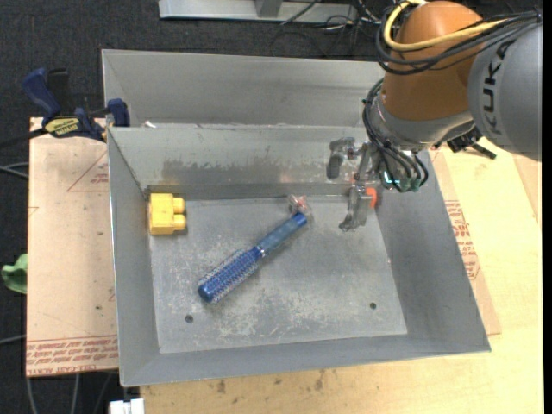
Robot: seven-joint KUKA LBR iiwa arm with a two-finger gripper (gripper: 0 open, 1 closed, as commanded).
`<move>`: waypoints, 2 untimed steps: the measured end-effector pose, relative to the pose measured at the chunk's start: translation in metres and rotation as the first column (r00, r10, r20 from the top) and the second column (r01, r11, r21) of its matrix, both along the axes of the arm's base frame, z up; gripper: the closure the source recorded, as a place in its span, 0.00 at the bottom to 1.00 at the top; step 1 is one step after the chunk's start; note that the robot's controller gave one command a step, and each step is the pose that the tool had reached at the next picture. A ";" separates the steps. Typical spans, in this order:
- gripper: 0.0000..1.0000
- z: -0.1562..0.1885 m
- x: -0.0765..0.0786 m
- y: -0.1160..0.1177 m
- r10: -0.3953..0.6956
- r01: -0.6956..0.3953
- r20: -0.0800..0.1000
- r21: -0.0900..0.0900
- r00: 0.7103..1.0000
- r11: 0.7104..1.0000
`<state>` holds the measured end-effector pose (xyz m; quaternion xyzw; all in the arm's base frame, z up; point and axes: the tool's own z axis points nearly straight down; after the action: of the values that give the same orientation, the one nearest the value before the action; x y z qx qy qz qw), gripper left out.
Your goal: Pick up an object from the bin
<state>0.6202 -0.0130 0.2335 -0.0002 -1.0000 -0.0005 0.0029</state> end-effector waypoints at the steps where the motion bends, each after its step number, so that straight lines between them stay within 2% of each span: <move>1: 0.00 -0.095 -0.016 0.043 0.117 -0.117 -0.001 0.002 0.993 0.993; 2: 0.00 -0.166 -0.006 0.061 0.439 -0.439 0.004 0.002 0.899 0.899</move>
Offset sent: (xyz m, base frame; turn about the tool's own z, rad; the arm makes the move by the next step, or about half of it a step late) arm -0.0142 0.0405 -0.0904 -0.1161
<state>0.6138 0.0479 0.0678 0.2249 -0.9744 -0.0013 0.0011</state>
